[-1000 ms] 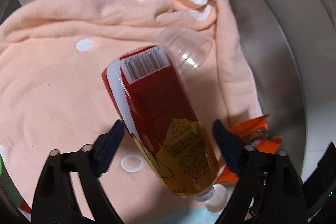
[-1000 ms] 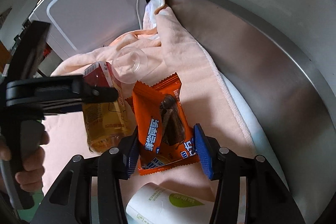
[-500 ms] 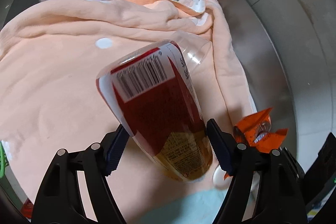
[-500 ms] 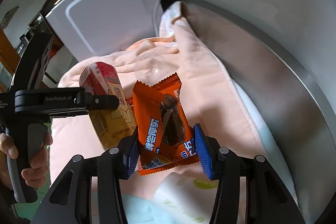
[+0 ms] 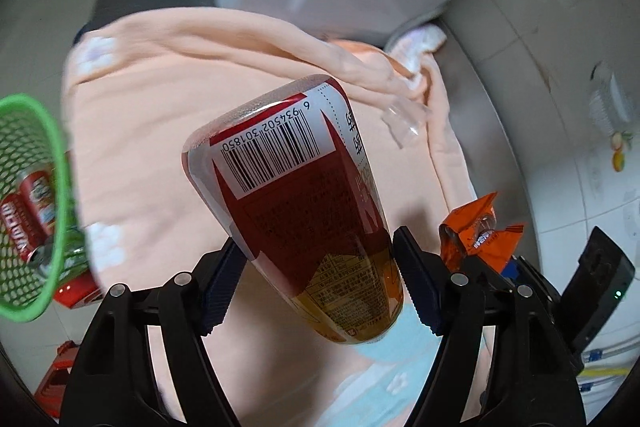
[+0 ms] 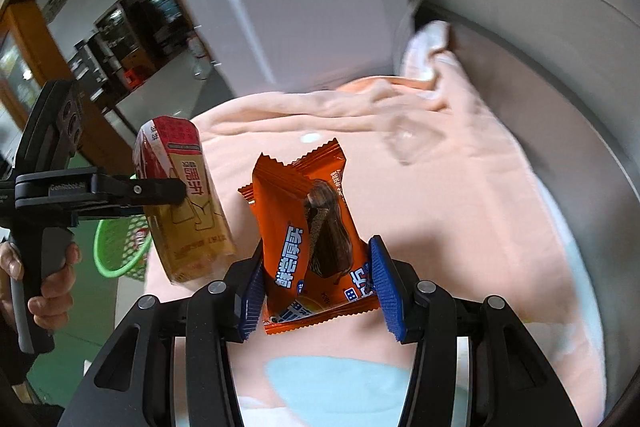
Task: Collect trash
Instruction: 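Carry the bottle into the basket and open the left tool while the right tool carries the snack bag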
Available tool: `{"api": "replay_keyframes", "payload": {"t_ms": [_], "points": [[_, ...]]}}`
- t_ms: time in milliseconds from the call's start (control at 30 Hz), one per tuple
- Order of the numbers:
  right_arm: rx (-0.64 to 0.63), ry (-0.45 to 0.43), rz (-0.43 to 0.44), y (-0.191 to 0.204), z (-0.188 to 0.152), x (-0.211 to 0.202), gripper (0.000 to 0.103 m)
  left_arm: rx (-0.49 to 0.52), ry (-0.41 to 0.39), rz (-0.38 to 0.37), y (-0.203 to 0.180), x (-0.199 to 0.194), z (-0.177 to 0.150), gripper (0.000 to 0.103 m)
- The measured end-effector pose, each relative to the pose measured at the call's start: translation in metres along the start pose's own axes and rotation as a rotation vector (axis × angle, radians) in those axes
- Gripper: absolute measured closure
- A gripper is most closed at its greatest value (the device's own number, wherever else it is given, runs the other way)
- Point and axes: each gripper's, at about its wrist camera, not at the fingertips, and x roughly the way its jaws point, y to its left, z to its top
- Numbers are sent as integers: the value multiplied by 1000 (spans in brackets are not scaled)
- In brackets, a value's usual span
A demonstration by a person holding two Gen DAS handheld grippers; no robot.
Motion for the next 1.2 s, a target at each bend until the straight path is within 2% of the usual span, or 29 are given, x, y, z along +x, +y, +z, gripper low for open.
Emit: {"api": "replay_keyframes", "payload": {"t_ms": [200, 333, 533, 833, 1033, 1200], "points": [[-72, 15, 61, 49, 5, 12, 56, -76, -90, 18, 58, -59, -8, 31], [-108, 21, 103, 81, 9, 22, 56, -127, -162, 79, 102, -100, -12, 31], [-154, 43, 163, 125, 15, 40, 56, -219, -207, 197, 175, -133, -13, 31], [-210, 70, 223, 178, 23, 60, 56, -292, -184, 380, 254, -130, -7, 30], [-234, 86, 256, 204, 27, 74, 56, -324, -142, 406, 280, -113, -5, 30], [-246, 95, 270, 218, 27, 79, 56, -319, -117, 409, 284, -105, -8, 29]]}}
